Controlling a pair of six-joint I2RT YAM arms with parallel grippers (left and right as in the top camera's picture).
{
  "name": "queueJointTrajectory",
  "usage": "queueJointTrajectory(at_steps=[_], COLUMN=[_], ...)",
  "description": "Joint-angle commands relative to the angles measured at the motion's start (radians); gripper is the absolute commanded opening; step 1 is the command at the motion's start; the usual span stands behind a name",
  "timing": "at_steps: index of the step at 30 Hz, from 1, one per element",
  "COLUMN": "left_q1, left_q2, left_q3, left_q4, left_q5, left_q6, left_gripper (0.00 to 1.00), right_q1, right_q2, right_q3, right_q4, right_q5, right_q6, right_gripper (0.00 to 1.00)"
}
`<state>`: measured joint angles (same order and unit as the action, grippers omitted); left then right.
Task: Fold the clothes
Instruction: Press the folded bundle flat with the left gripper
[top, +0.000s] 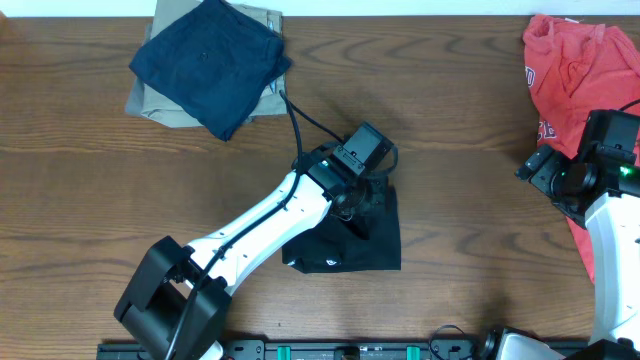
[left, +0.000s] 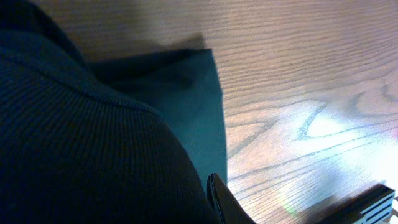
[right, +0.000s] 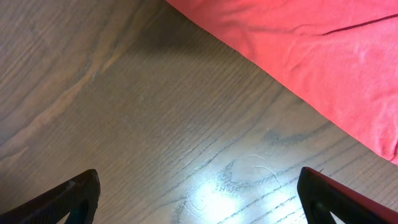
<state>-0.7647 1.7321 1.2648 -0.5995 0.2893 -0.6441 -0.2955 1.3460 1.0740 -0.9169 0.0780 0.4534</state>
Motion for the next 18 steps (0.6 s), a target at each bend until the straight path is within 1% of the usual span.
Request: queueJointTrajectory(at_steps=[1, 3, 4, 8, 12, 18], left_q1=[-0.016, -0.029, -0.039, -0.074, -0.104, -0.118], left_q2=[0.002, 0.002, 0.002, 0.002, 0.002, -0.002], left_q3=[0.004, 0.004, 0.004, 0.004, 0.004, 0.005], left_q4=[0.023, 0.034, 0.042, 0.067, 0.068, 0.067], left_q5=[0.021, 0.020, 0.020, 0.014, -0.015, -0.006], left_q6=[-0.006, -0.009, -0.009, -0.008, -0.008, -0.004], left_gripper=[0.11, 0.12, 0.22, 0.33, 0.33, 0.33], right_q1=[-0.005, -0.005, -0.005, -0.005, -0.005, -0.005], right_q2=[-0.009, -0.009, -0.009, -0.009, -0.009, -0.009], right_q3=[0.005, 0.005, 0.005, 0.005, 0.005, 0.005], right_q4=[0.000, 0.000, 0.000, 0.000, 0.000, 0.000], right_q5=[0.000, 0.000, 0.000, 0.000, 0.000, 0.000], right_q6=[-0.006, -0.006, -0.006, -0.006, -0.006, -0.006], right_gripper=[0.99, 0.99, 0.99, 0.99, 0.99, 0.99])
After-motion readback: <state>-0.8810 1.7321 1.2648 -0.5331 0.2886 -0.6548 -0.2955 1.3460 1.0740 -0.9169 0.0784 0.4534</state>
